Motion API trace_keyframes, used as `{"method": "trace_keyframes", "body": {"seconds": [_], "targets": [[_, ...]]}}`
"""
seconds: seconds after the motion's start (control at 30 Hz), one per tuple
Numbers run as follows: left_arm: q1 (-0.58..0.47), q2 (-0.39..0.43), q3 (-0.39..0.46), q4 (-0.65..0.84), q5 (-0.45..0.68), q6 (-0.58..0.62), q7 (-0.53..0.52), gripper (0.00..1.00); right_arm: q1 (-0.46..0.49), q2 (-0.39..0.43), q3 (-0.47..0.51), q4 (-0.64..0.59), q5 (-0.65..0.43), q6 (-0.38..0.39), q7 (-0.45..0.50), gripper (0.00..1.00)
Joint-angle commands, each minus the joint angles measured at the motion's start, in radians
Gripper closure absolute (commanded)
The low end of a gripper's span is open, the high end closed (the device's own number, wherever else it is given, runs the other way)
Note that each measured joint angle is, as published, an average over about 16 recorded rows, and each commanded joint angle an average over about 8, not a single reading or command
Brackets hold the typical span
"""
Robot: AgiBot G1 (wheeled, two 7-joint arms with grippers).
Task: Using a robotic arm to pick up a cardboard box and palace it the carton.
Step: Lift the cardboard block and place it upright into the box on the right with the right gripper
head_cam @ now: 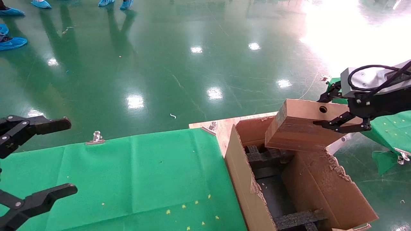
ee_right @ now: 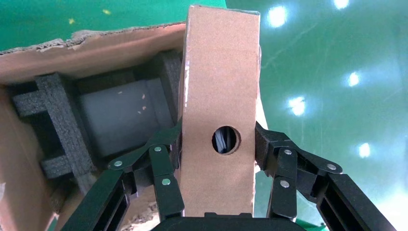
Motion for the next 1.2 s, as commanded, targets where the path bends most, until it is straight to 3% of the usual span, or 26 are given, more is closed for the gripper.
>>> {"method": "trace_keyframes", "body": {"seconds": [0.03, 0.27, 0.43, 0.7, 1.0, 1.2], "targets": [[0.000, 0.000, 0.000, 0.000, 0.000, 0.000, 0.000, 0.00, 0.000, 0.009, -0.008, 0.002, 0.011, 0.000, 0.008, 1.00], [0.000, 0.000, 0.000, 0.000, 0.000, 0.000, 0.000, 0.00, -0.004, 0.000, -0.002, -0.001, 0.003, 0.007, 0.007, 1.00], [0.000, 0.000, 0.000, 0.000, 0.000, 0.000, 0.000, 0.00, -0.023, 0.008, -0.015, -0.008, -0.010, 0.045, 0.109, 1.00], [0.000, 0.000, 0.000, 0.000, 0.000, 0.000, 0.000, 0.00, -0.068, 0.059, -0.043, 0.075, -0.066, 0.148, 0.555, 1.00], [0.000, 0.000, 0.000, 0.000, 0.000, 0.000, 0.000, 0.00, -0.119, 0.141, -0.072, 0.271, -0.143, 0.251, 1.102, 1.00], [0.000, 0.000, 0.000, 0.000, 0.000, 0.000, 0.000, 0.00, -0.149, 0.185, -0.094, 0.418, -0.218, 0.301, 1.386, 1.00]]}}
